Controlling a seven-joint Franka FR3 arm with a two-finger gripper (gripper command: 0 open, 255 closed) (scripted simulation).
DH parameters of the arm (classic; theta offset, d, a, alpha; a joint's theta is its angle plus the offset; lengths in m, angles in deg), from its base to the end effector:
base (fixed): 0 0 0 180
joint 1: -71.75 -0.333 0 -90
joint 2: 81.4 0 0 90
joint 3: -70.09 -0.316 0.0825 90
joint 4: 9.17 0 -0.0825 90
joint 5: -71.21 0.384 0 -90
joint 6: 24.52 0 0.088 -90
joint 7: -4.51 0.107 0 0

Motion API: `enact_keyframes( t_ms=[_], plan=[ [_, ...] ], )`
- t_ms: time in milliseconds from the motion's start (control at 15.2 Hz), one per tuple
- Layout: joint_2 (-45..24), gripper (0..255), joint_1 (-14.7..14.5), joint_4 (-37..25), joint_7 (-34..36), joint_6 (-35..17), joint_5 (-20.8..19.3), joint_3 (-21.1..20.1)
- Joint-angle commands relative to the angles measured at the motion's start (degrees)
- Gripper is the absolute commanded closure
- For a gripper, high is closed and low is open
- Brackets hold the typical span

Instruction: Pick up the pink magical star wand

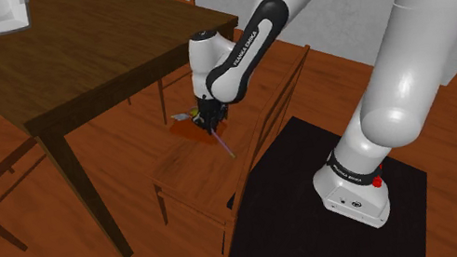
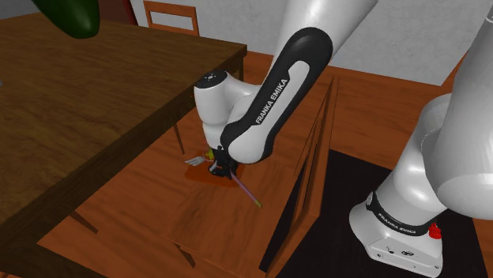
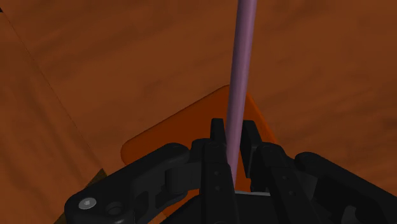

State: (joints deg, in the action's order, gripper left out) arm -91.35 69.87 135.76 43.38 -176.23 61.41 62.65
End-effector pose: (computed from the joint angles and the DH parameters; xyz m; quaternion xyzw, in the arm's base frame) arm 0.4483 0.0802 0.2063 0.9828 -0.1810 -0.0126 0.0355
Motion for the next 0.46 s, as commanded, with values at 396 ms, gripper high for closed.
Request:
enact_keyframes(
  t_ms=[396],
  plan=[
    [4.99,255,0.28,0.01,-1.93,4.87,2.43,-0.77]
  ],
)
